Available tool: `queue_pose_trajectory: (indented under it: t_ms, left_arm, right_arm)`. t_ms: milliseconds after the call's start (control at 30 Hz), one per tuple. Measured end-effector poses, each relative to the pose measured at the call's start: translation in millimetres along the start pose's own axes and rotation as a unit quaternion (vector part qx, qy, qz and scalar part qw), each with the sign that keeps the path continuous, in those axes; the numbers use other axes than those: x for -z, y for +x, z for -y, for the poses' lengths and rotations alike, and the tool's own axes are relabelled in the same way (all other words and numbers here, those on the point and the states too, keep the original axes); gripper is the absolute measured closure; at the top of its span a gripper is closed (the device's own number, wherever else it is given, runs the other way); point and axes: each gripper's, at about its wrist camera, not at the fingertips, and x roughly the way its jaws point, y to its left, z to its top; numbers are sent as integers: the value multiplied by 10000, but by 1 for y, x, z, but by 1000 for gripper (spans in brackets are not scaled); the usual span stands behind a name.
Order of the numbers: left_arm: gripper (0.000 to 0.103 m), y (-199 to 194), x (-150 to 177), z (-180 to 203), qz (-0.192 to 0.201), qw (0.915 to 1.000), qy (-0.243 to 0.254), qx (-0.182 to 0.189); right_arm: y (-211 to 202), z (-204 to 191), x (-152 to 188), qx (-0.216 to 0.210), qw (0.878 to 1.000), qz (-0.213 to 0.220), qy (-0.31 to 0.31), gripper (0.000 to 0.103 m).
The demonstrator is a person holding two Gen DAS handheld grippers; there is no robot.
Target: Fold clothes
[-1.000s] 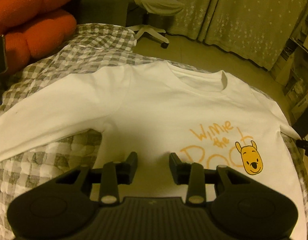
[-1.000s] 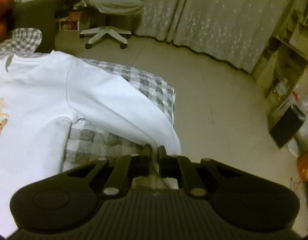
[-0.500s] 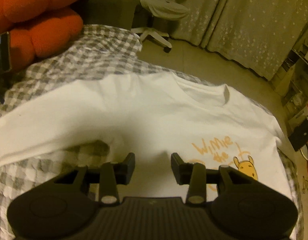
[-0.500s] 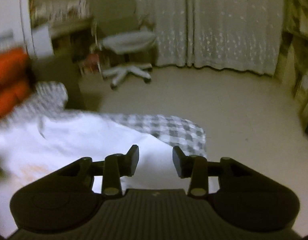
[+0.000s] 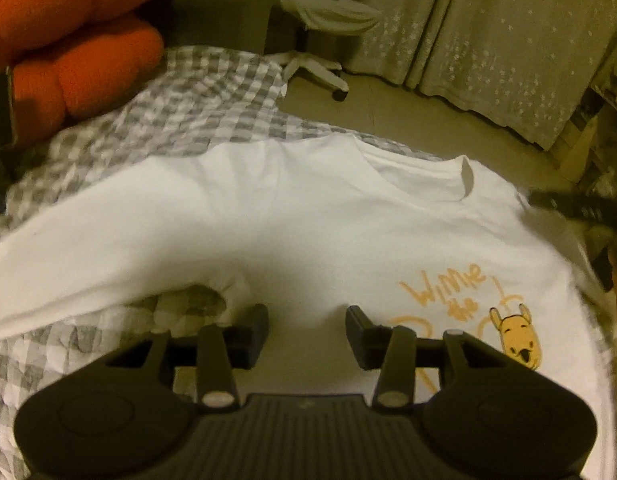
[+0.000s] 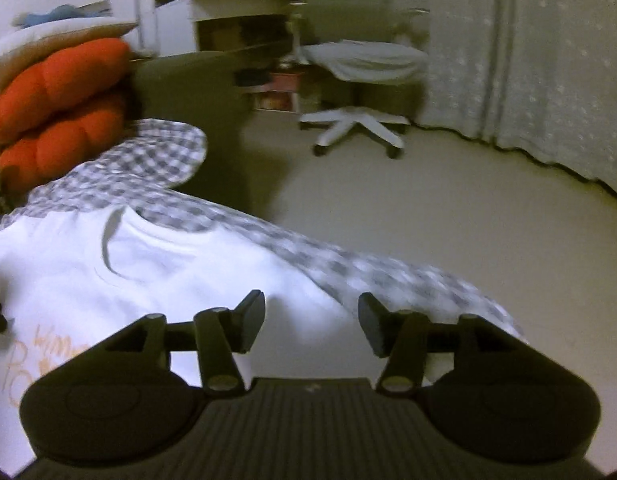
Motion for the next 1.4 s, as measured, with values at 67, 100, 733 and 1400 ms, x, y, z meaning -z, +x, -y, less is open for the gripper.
queue_pose_trajectory:
  t_ms: [67, 100, 733, 1400]
  left_arm:
    - [54, 0, 0, 5, 16, 9999, 133, -44]
    - [54, 1, 0, 5, 22, 9999, 154, -56]
    - [54, 4, -4, 4, 22, 9998, 90, -181]
    - [45, 3, -6, 4, -1, 9994, 169, -304]
  right_arm:
    - [11, -8, -1, 37, 9999, 27, -157, 47]
    - [18, -11, 0, 55, 9998, 13, -204, 47]
    - [48, -33, 3, 1151, 9886, 6, -969, 98]
    - [-10, -33, 4, 179, 9997, -119, 84, 72]
